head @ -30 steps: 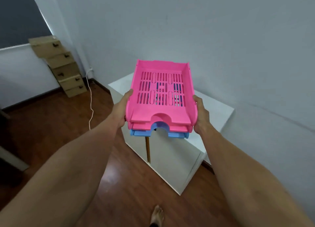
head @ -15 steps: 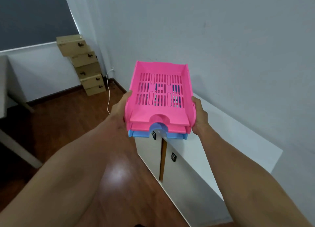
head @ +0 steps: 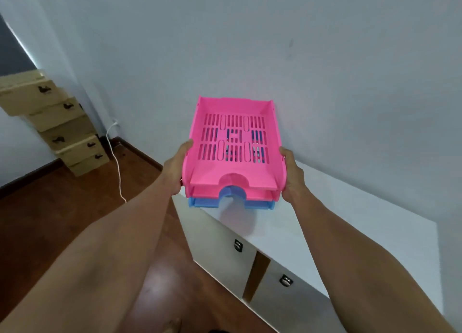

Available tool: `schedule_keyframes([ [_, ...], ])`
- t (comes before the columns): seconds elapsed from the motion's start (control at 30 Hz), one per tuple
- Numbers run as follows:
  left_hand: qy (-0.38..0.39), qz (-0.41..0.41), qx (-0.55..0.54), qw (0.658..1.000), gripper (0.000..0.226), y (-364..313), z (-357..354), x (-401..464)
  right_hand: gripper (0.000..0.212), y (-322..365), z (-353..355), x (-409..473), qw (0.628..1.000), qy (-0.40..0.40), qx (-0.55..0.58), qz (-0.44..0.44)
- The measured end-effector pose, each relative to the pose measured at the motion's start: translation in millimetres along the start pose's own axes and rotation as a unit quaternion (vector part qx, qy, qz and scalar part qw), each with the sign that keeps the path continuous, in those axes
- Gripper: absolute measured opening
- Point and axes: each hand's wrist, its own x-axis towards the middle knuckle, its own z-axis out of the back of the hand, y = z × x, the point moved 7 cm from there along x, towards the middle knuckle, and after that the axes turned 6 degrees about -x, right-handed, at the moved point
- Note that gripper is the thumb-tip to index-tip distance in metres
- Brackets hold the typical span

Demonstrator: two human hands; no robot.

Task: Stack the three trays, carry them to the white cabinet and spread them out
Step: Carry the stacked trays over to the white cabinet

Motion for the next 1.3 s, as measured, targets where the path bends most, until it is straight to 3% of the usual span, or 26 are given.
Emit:
schedule_keyframes([
  [0.17, 0.109, 0.011, 0.052, 0.993, 0.079, -47.6, -21.5, 43.0, 0.044, -4.4, -31.7, 8.7, 0.994, -0.094, 0.059, 0.001],
  [0.47, 0.219, 0.041, 0.105, 0.969, 0.090, -75.5, -16.0, 100.0, 0.035, -23.8, -82.3, -9.7, 0.975, -0.188, 0.117, 0.022],
  [0.77, 0.244, 0.059, 0.126, 0.960, 0.093, -71.4, -16.6, 135.3, 0.049, -35.4, -95.3, -8.8, 0.968, -0.230, 0.098, 0.005],
  [1.03, 0.252, 0.081, 0.127, 0.956, 0.083, -57.8, -22.9, 160.0, 0.043, -39.9, -100.2, 7.6, 0.963, -0.243, 0.117, 0.005],
  [1.3, 0.258, 0.102, 0.104, 0.955, 0.087, -54.3, -33.3, 175.9, 0.040, -39.5, -96.2, 22.7, 0.960, -0.258, 0.106, -0.001],
])
